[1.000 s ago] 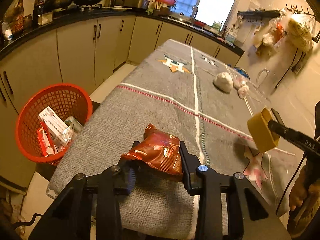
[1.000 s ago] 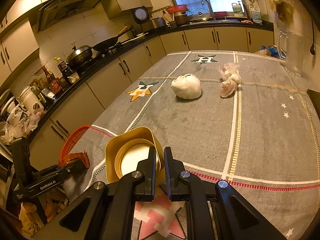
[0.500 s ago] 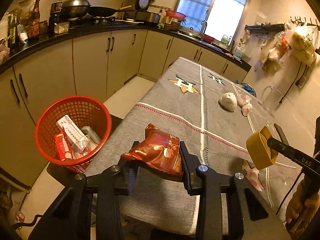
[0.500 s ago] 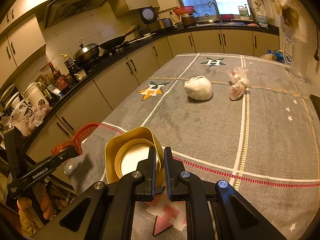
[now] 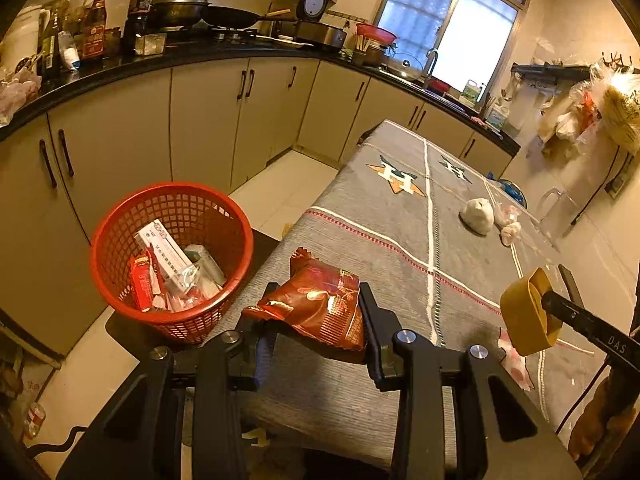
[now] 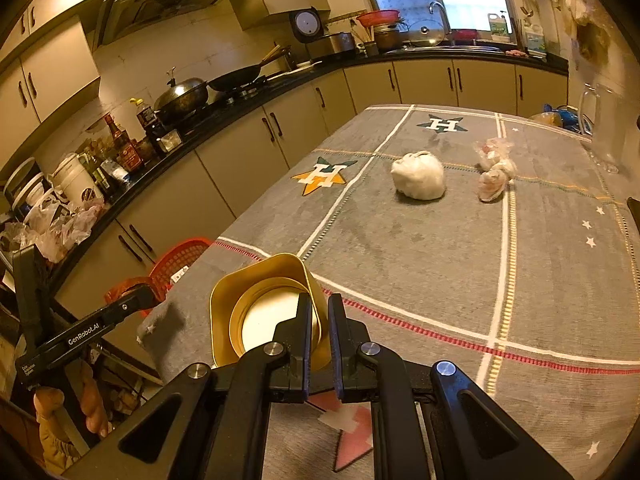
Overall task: Collect trash
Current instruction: 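Lower the snack packet into the wastebasket with the left tool, then open the left tool over the basket while the right tool drops the yellow container, then move both tools back to the white bundle and plastic bags on the table, then grasp the white cloth bundle with the left tool while the right tool grasps the plastic bags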
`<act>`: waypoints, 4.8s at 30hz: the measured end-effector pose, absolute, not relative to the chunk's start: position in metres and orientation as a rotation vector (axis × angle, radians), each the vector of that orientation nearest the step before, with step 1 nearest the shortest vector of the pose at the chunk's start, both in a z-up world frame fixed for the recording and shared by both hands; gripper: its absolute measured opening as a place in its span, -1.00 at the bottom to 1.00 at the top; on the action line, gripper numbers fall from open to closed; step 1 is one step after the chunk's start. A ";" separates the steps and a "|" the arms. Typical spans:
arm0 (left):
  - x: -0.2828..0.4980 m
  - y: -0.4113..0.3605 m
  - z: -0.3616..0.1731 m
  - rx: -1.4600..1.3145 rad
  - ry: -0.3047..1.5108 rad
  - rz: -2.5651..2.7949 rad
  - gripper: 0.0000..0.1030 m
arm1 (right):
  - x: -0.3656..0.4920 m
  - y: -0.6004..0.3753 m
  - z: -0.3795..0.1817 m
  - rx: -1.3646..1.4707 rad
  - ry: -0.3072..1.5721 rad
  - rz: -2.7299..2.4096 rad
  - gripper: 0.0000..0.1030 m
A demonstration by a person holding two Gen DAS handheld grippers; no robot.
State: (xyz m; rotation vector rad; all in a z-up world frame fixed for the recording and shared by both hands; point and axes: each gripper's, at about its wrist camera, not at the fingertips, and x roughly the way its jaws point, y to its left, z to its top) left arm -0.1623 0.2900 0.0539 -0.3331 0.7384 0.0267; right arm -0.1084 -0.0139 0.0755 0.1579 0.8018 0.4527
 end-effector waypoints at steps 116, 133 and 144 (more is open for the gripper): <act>-0.064 0.226 0.089 -0.213 0.782 -0.080 0.49 | -0.028 -0.122 0.076 0.350 0.773 0.227 0.49; 0.041 0.093 0.079 -0.080 0.902 -0.264 0.49 | 0.067 -0.165 0.050 0.447 0.793 0.104 0.49; 0.101 0.046 0.040 -0.040 0.966 -0.302 0.49 | 0.091 -0.173 0.023 0.439 0.815 0.128 0.30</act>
